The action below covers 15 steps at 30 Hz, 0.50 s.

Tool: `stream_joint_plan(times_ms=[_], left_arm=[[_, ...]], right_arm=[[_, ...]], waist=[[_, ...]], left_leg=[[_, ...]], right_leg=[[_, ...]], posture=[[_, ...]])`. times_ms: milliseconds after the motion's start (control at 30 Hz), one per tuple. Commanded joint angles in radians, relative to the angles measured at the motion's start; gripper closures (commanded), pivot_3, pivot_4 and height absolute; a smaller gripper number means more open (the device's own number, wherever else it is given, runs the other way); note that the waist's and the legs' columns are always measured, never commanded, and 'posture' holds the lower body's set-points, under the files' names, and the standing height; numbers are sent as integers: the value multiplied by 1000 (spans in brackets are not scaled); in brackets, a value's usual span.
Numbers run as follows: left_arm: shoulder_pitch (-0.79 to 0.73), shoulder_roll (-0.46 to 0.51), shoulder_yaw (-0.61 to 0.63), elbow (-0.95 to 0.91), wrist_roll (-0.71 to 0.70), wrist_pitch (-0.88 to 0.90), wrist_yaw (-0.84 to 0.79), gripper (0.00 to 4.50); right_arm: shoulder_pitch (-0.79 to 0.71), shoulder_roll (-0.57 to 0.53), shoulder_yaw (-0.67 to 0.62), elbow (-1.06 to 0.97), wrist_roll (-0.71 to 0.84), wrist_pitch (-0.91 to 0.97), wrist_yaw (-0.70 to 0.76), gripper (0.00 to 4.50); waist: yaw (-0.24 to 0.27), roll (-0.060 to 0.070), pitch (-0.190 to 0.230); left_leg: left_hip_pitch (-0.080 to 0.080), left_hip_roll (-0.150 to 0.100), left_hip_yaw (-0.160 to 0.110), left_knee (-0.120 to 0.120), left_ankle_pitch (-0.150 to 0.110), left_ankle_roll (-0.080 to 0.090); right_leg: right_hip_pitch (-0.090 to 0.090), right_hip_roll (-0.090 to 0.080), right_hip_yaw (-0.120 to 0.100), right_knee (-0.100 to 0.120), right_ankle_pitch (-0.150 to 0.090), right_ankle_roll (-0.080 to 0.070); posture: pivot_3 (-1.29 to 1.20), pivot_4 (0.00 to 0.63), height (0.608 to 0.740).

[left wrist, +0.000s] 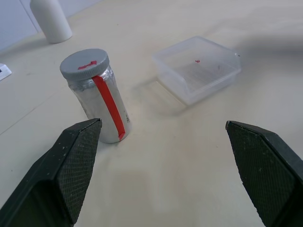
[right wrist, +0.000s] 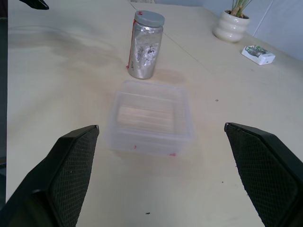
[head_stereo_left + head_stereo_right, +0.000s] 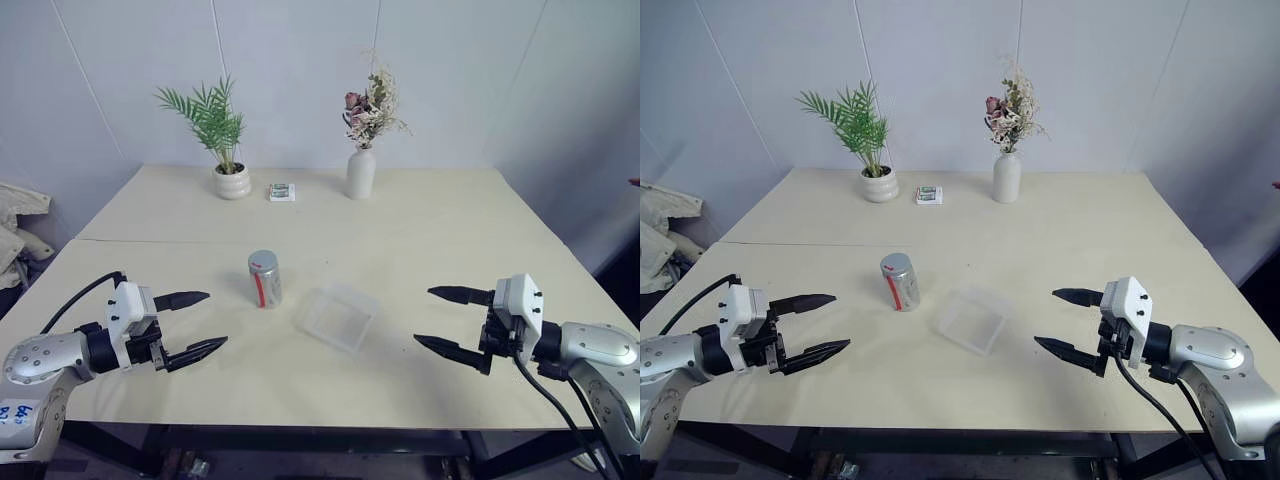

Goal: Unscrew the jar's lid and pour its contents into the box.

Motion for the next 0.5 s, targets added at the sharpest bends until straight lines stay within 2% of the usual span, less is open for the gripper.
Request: stream_joint_plan(times_ms=[33, 133, 233, 400, 500], left_arm=[[-2, 4, 15, -25, -3, -9, 11, 24], [25, 2, 32, -38, 4, -10, 32, 24], [83, -48, 53, -87, 6, 17, 129, 24], [106, -173, 2, -136, 60, 31, 299, 24], [44, -305, -91, -128, 139, 34, 460, 24]], right_arm=[[-16, -11, -19, -11, 8, -21, 11, 0], [-43, 6, 11, 17, -5, -52, 29, 0], [-97, 34, 39, 21, 16, -33, 22, 0], [-165, 79, 81, 28, 24, -17, 14, 0], [-234, 121, 129, 41, 13, -24, 14, 0]], waist=[[0, 0, 0], [-2, 0, 0], [-9, 0, 0], [-1, 0, 0], [3, 0, 0]], left_leg=[[0, 0, 0, 0, 0, 0], [0, 0, 0, 0, 0, 0], [0, 1, 1, 0, 0, 0], [0, 1, 0, 1, 0, 0], [0, 1, 1, 3, 0, 0]], right_leg=[[0, 0, 0, 0, 0, 0], [0, 0, 0, 0, 0, 0], [0, 0, 1, 0, 0, 0], [0, 1, 1, 0, 1, 1], [1, 1, 1, 0, 2, 2]], posture=[[0, 150, 740], [0, 150, 740], [0, 150, 740], [0, 150, 740], [0, 150, 740]])
